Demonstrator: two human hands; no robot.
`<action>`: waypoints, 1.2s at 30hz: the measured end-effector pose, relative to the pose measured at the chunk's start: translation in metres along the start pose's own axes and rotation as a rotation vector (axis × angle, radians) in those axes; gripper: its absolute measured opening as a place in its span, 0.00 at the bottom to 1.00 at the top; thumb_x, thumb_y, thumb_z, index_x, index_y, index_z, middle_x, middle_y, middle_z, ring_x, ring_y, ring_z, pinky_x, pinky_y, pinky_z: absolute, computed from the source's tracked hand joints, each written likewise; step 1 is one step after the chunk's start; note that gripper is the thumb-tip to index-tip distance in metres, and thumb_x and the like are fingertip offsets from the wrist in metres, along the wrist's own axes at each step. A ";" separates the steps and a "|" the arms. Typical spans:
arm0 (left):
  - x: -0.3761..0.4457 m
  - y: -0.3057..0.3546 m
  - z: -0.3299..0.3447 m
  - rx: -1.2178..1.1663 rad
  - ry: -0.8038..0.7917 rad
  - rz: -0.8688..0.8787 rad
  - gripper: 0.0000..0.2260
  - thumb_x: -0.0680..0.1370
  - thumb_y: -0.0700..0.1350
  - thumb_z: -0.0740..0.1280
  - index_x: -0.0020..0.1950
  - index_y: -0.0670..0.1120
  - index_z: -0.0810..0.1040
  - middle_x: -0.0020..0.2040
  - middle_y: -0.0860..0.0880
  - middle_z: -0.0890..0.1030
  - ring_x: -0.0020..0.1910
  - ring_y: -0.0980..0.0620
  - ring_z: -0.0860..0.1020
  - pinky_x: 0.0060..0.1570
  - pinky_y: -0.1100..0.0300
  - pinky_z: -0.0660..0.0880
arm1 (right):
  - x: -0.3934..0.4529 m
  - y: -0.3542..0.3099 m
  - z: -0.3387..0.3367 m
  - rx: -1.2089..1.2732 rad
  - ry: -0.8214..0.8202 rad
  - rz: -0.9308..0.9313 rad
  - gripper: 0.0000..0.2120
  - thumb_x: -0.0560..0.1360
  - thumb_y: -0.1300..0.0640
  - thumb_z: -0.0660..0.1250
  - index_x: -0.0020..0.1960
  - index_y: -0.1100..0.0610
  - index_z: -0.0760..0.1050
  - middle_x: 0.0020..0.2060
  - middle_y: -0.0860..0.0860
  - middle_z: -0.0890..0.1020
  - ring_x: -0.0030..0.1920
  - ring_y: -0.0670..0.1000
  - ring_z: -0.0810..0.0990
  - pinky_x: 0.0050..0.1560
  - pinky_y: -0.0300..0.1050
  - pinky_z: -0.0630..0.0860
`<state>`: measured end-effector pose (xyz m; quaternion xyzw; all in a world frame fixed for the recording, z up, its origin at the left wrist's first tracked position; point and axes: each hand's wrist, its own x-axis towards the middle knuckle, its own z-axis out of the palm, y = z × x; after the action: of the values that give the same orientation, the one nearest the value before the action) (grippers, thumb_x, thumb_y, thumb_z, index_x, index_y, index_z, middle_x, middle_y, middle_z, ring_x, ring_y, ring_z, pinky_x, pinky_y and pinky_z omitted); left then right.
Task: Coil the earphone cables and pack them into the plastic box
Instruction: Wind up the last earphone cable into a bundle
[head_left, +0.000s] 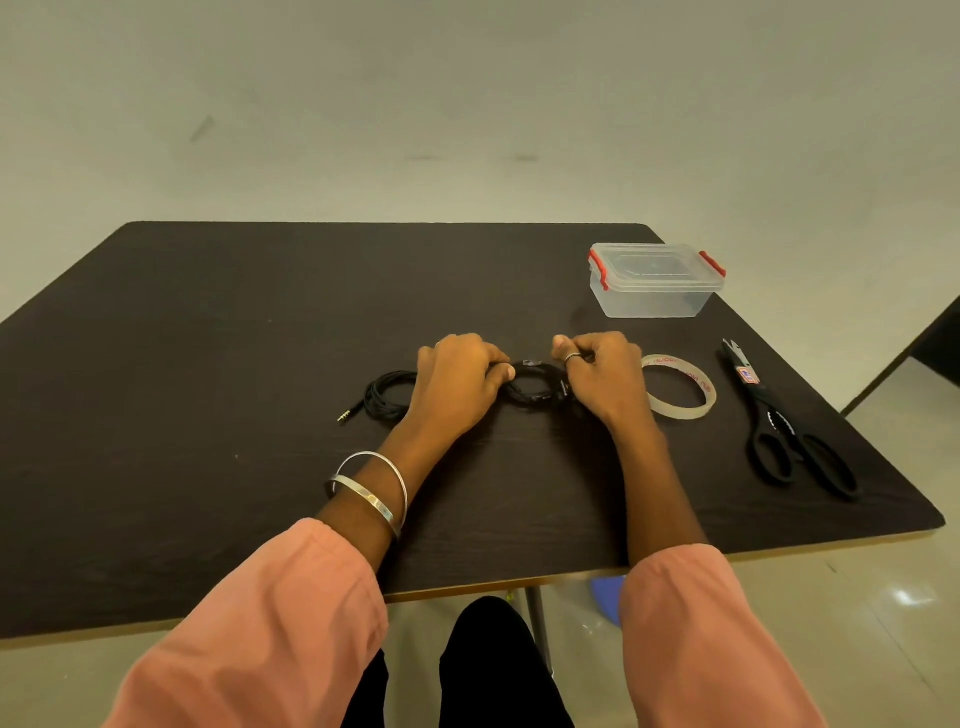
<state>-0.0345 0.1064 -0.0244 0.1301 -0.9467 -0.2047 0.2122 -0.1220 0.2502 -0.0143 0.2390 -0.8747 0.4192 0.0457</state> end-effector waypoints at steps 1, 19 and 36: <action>0.000 0.000 0.000 0.030 0.015 0.007 0.10 0.79 0.50 0.64 0.55 0.51 0.83 0.51 0.51 0.82 0.53 0.49 0.78 0.55 0.50 0.69 | 0.000 -0.001 0.000 0.024 0.029 0.014 0.19 0.80 0.50 0.62 0.45 0.66 0.81 0.37 0.60 0.83 0.39 0.56 0.80 0.43 0.50 0.75; -0.029 0.027 0.011 0.057 0.503 0.360 0.08 0.78 0.46 0.64 0.52 0.47 0.82 0.44 0.51 0.81 0.46 0.50 0.76 0.46 0.58 0.64 | -0.039 0.057 -0.060 0.004 0.579 -0.198 0.11 0.78 0.55 0.64 0.46 0.62 0.81 0.39 0.56 0.82 0.43 0.53 0.74 0.42 0.47 0.69; 0.005 0.085 0.056 0.081 0.157 0.031 0.16 0.81 0.51 0.59 0.68 0.51 0.72 0.63 0.52 0.77 0.67 0.51 0.70 0.68 0.39 0.46 | -0.036 0.061 -0.067 -0.541 0.061 -0.085 0.09 0.77 0.51 0.64 0.53 0.51 0.80 0.58 0.48 0.78 0.62 0.52 0.67 0.55 0.51 0.57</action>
<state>-0.0784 0.1984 -0.0315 0.1397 -0.9364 -0.1520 0.2836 -0.1257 0.3469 -0.0248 0.2421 -0.9422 0.1751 0.1516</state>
